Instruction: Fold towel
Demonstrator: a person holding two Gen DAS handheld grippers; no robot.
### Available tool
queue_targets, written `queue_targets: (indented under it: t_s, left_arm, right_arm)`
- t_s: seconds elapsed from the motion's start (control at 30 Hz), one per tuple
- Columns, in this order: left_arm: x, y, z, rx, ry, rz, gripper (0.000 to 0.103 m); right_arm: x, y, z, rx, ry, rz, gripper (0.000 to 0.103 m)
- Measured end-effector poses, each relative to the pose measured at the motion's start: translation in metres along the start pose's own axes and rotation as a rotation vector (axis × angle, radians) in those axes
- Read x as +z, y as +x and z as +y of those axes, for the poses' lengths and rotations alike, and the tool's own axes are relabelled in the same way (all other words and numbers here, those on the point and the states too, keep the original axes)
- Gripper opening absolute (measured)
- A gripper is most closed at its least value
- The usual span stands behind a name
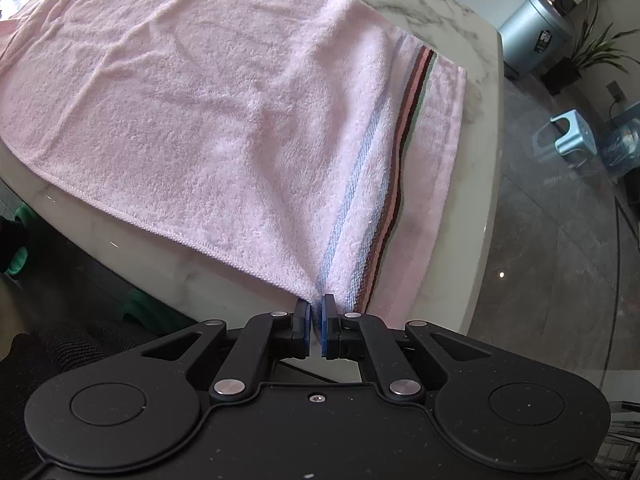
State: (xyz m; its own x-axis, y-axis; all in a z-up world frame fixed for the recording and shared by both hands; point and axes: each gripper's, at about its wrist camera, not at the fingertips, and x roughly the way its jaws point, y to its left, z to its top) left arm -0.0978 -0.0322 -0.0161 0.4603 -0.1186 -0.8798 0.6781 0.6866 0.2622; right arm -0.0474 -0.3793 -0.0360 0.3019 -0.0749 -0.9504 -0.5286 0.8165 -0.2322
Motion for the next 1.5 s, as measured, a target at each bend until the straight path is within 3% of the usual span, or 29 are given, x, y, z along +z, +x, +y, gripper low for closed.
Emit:
queue_targets:
  t_s: [0.1,0.17,0.27,0.5,0.7,0.77,0.83,1.13,1.33,1.47,1.5]
  left_arm:
    - [0.000,-0.002,0.003,-0.006,-0.015,-0.020,0.013]
    - [-0.002,-0.007,0.007,-0.015,-0.037,-0.035,0.015]
    - [-0.006,-0.017,0.014,-0.025,-0.068,-0.056,0.018]
    - [-0.011,-0.042,0.044,0.022,-0.149,-0.086,0.019]
    - [-0.015,-0.033,0.099,0.091,-0.311,-0.089,0.018]
    - [-0.014,-0.024,0.112,0.097,-0.340,-0.085,0.018]
    - [-0.012,-0.015,0.119,0.095,-0.348,-0.070,0.017]
    - [-0.012,0.028,0.133,0.002,-0.360,0.008,0.019]
    - [-0.018,0.042,0.134,0.025,-0.387,0.061,0.028]
    - [-0.022,0.046,0.131,0.018,-0.408,0.065,0.026]
    - [-0.023,0.046,0.132,0.002,-0.426,0.060,0.020]
  right_arm:
    - [-0.001,-0.001,-0.006,0.009,0.011,0.000,0.014]
    - [-0.002,-0.002,-0.011,0.001,0.021,0.002,0.036]
    - [-0.007,-0.008,-0.021,-0.019,0.034,0.009,0.040]
    - [-0.010,-0.018,-0.048,-0.071,0.114,-0.004,0.041]
    - [0.002,-0.021,-0.066,-0.102,0.235,-0.094,0.041]
    - [0.008,-0.020,-0.065,-0.111,0.244,-0.118,0.034]
    - [0.017,-0.012,-0.063,-0.102,0.243,-0.115,0.028]
    - [0.035,0.039,-0.067,-0.043,0.283,-0.047,0.028]
    - [0.036,0.051,-0.077,-0.024,0.326,-0.046,0.028]
    - [0.037,0.052,-0.078,-0.020,0.318,-0.037,0.028]
    - [0.036,0.052,-0.078,-0.019,0.317,-0.037,0.028]
